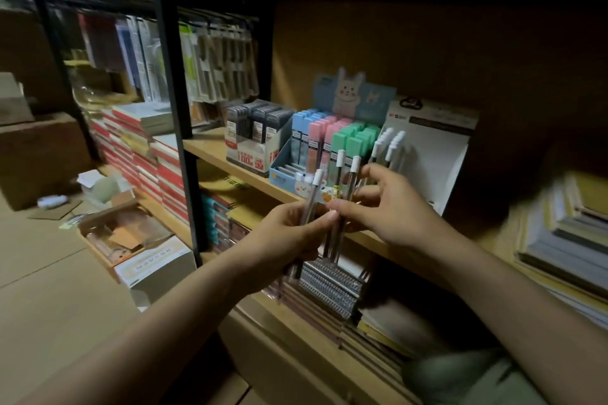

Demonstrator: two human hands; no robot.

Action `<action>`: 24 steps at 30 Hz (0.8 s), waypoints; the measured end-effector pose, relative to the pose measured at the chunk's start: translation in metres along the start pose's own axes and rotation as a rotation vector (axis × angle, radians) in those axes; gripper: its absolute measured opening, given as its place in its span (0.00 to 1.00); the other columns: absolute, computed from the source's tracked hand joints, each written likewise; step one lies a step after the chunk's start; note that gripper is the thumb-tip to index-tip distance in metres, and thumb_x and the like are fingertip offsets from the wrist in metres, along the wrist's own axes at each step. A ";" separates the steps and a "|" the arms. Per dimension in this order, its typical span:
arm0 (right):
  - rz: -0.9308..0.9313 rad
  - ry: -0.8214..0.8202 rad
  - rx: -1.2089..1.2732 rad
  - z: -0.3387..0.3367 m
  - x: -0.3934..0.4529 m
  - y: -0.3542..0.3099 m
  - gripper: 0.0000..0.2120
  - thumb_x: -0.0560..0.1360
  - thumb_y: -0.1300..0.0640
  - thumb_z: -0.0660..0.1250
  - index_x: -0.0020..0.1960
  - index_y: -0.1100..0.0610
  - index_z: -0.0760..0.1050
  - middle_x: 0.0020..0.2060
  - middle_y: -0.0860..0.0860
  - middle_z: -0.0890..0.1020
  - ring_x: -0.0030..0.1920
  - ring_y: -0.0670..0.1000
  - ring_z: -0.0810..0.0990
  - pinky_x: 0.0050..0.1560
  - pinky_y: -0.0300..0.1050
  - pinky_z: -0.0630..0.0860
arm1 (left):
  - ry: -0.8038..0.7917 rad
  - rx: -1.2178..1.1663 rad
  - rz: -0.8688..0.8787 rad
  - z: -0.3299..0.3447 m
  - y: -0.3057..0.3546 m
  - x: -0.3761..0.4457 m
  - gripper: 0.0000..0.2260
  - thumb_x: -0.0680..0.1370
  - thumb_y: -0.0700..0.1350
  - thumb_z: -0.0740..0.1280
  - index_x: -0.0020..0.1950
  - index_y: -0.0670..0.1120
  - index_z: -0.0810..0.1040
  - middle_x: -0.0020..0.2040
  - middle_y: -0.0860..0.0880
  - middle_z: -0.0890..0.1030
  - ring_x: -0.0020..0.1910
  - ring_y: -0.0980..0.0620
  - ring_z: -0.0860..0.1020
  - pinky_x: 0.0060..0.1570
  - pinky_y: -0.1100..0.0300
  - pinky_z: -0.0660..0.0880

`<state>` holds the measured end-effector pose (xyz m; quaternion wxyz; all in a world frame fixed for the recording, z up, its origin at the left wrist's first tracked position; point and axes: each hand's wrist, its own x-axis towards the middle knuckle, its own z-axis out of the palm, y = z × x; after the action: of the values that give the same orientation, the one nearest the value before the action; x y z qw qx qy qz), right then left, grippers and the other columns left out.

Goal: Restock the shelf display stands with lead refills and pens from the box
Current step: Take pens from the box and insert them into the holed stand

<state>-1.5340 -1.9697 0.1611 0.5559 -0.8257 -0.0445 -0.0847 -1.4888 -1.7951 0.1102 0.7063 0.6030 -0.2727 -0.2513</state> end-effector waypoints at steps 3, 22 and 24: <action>-0.052 0.142 -0.070 -0.006 -0.005 0.003 0.32 0.68 0.57 0.78 0.67 0.49 0.68 0.41 0.49 0.85 0.41 0.43 0.85 0.38 0.39 0.82 | -0.029 -0.015 -0.030 0.003 0.001 0.008 0.12 0.80 0.44 0.63 0.58 0.37 0.77 0.31 0.54 0.72 0.27 0.59 0.66 0.27 0.68 0.65; -0.424 0.730 -0.510 -0.082 0.040 0.025 0.25 0.72 0.56 0.74 0.62 0.49 0.64 0.41 0.44 0.80 0.38 0.37 0.81 0.33 0.28 0.76 | 0.060 0.068 -0.001 0.024 -0.002 0.040 0.06 0.80 0.43 0.64 0.51 0.42 0.77 0.30 0.52 0.71 0.26 0.59 0.68 0.27 0.66 0.66; -0.400 0.715 -0.513 -0.080 0.044 0.030 0.24 0.72 0.57 0.74 0.61 0.50 0.64 0.45 0.48 0.80 0.41 0.45 0.82 0.34 0.31 0.78 | 0.065 0.075 -0.003 0.023 -0.002 0.041 0.04 0.80 0.43 0.64 0.49 0.43 0.77 0.32 0.51 0.70 0.27 0.58 0.67 0.27 0.66 0.66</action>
<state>-1.4929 -2.0556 0.1716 0.2876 -0.8306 0.0138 -0.4766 -1.4750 -1.8393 0.1140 0.6912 0.6375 -0.2580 -0.2219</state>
